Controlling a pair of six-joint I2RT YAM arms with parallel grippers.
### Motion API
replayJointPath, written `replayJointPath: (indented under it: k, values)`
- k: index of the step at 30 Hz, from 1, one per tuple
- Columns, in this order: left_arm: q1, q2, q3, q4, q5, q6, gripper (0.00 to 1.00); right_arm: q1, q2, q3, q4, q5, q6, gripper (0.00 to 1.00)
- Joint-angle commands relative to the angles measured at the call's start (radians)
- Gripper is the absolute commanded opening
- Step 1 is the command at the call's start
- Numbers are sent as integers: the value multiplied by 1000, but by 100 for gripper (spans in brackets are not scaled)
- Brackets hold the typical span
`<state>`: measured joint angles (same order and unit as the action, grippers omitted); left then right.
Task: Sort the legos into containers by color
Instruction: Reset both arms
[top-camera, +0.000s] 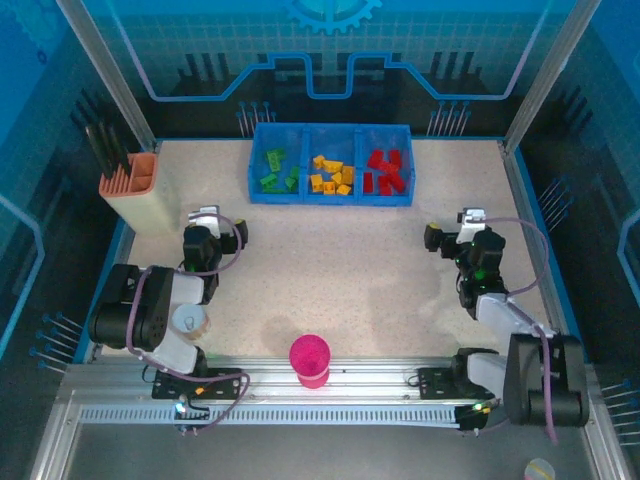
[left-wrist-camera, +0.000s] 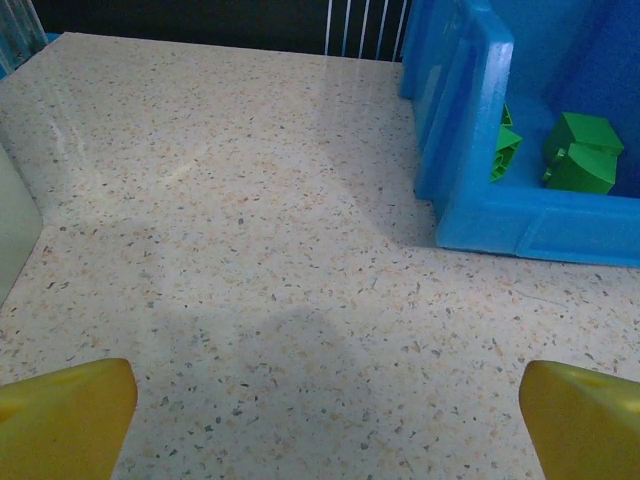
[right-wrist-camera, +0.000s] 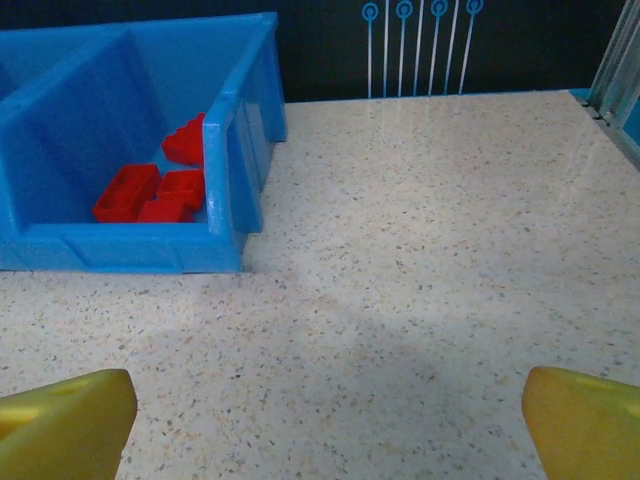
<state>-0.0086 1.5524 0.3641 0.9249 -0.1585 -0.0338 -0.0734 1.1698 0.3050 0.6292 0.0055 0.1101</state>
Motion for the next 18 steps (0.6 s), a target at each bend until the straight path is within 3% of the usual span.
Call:
replayJointPath:
  k: [1, 3, 5, 9, 12, 14, 16, 18]
  values:
    - [-2, 0, 15, 5, 27, 21, 99, -24, 82, -26, 276, -69, 45, 100]
    - [-2, 0, 15, 4, 26, 21, 99, -21, 101, 1, 220, -116, 10, 100]
    - [-2, 0, 16, 5, 27, 21, 99, -10, 133, -24, 280, -99, 4, 100]
    - [-2, 0, 16, 4, 28, 21, 99, 14, 281, -112, 573, -106, -30, 100]
    - [-2, -1, 15, 4, 29, 21, 99, 91, 444, -123, 777, -67, -108, 100]
    - [-2, 0, 16, 2, 32, 23, 99, 109, 367, -89, 584, -38, -123, 100]
    - [-2, 0, 16, 3, 33, 24, 99, 122, 371, -3, 435, -79, -155, 100]
    - [-2, 0, 16, 1, 34, 23, 99, 133, 359, 84, 253, -32, -148, 100]
